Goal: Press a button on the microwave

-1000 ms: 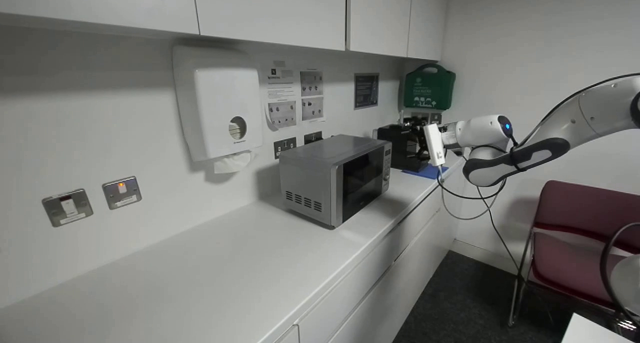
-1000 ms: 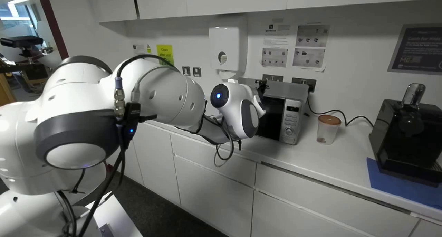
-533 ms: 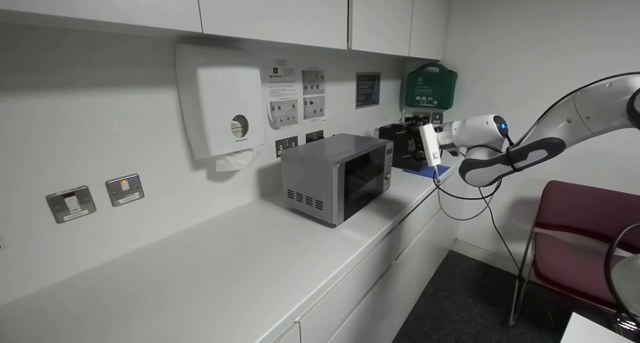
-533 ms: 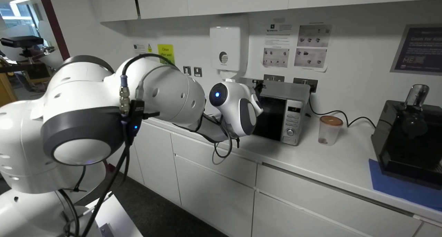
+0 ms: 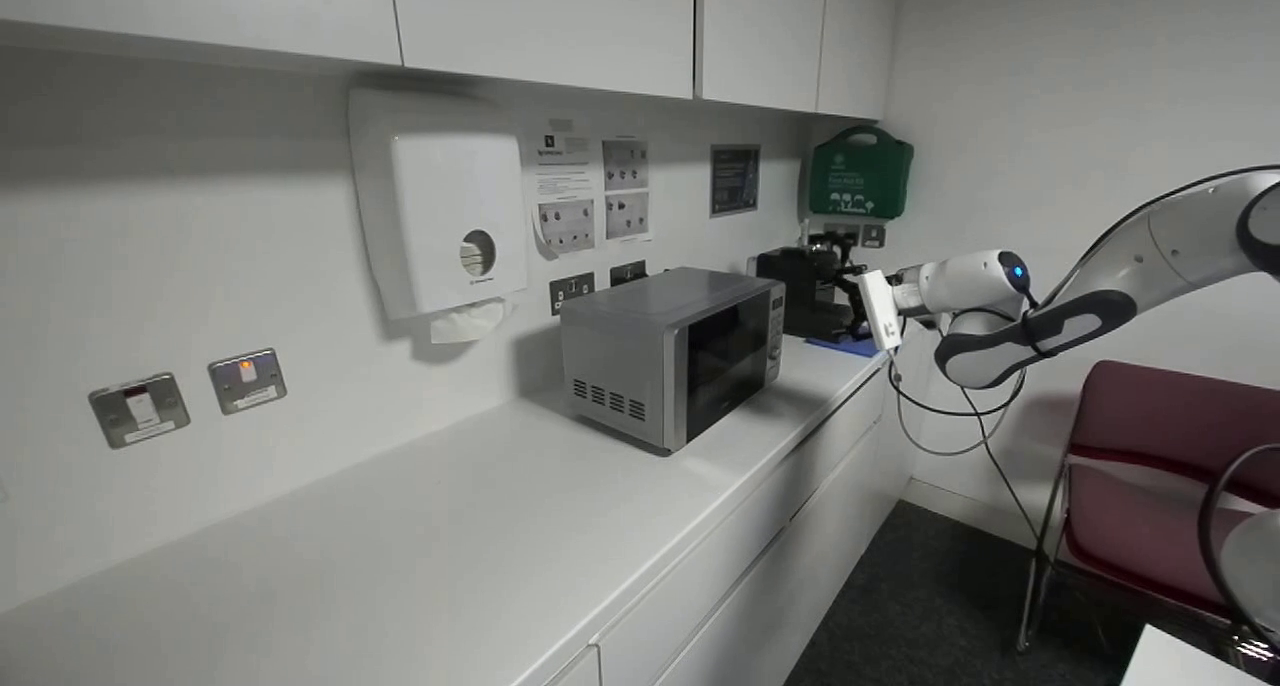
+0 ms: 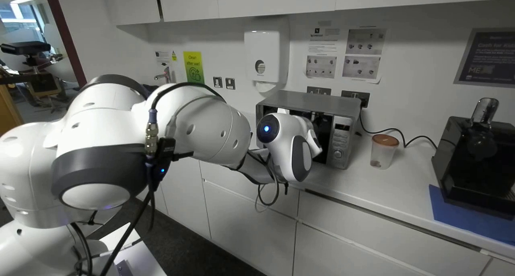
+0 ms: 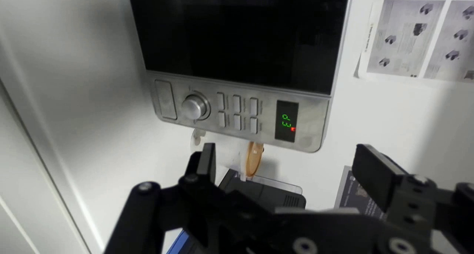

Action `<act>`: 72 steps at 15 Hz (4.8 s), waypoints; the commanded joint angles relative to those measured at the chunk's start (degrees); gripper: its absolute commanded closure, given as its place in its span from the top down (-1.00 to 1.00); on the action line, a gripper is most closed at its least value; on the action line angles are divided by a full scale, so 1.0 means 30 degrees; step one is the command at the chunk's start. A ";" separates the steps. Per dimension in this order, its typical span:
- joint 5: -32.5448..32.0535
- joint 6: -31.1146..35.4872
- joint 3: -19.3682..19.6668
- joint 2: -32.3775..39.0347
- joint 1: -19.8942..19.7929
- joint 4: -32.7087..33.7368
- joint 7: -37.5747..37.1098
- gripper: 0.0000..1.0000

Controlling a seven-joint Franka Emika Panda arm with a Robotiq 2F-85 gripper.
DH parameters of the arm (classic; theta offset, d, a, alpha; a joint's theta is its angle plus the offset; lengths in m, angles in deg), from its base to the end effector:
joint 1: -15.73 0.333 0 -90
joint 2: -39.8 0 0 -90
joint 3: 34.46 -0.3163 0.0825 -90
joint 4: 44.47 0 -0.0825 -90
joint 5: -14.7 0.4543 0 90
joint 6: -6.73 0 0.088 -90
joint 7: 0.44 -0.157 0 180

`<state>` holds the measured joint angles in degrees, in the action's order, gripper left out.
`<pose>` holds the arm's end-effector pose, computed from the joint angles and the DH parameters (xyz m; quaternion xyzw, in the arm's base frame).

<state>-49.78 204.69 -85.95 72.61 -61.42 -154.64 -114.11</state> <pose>0.6755 -0.2641 0.3657 -0.6054 0.5642 -0.4071 0.3866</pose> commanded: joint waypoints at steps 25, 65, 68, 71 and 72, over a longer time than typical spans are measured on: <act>-0.4838 -0.0373 -0.2293 1.1612 0.3049 0.9588 0.3904 -1.00; -0.4115 -0.4205 -0.6658 1.5845 0.3515 1.1442 0.7526 -1.00; -0.3803 -0.4766 -0.7272 1.6359 0.3484 1.1470 0.8114 -1.00; -0.3603 -0.5212 -0.7802 1.6773 0.3464 1.1429 0.8533 -1.00; -0.3576 -0.5307 -0.7960 1.6872 0.3428 1.1355 0.8696 -1.00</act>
<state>-62.65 192.15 -105.97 120.50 -52.22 -122.21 -92.41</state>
